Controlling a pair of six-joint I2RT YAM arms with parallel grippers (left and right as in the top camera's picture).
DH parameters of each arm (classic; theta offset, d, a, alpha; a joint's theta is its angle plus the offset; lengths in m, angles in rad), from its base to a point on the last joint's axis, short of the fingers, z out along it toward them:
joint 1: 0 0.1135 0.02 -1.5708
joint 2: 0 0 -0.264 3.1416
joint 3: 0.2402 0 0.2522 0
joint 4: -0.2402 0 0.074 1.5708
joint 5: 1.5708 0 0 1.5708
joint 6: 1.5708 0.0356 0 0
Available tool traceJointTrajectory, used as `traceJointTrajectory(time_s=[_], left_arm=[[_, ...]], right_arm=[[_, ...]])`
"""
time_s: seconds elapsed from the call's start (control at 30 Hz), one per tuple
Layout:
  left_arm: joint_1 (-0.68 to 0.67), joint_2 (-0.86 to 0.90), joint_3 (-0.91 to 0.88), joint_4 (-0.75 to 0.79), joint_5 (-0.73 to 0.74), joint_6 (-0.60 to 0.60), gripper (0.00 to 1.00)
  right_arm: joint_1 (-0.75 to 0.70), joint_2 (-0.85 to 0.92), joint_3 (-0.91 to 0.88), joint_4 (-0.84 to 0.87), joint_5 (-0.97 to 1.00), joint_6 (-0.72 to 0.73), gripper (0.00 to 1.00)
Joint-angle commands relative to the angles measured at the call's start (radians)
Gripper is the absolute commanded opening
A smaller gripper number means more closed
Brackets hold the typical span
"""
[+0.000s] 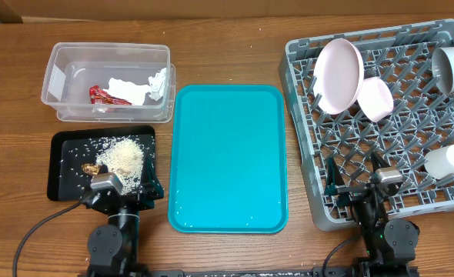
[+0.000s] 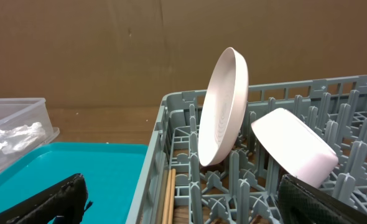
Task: Sort waste into correct bins and load items into the dishwasher
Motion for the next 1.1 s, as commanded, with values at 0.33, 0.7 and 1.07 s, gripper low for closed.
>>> traceJointTrajectory(time_s=[0.33,0.7,1.07], left_arm=[[-0.006,-0.035,-0.070,0.000,-0.016,-0.003,1.00],[-0.006,-0.035,-0.117,0.154,0.140,0.255,1.00],[-0.006,-0.035,-0.117,0.092,0.178,0.308,1.00]], right_arm=[[0.007,-0.011,-0.010,0.006,0.003,0.007,1.00],[0.007,-0.011,-0.010,0.006,0.003,0.007,1.00],[0.007,-0.011,-0.010,0.006,0.003,0.007,1.00]])
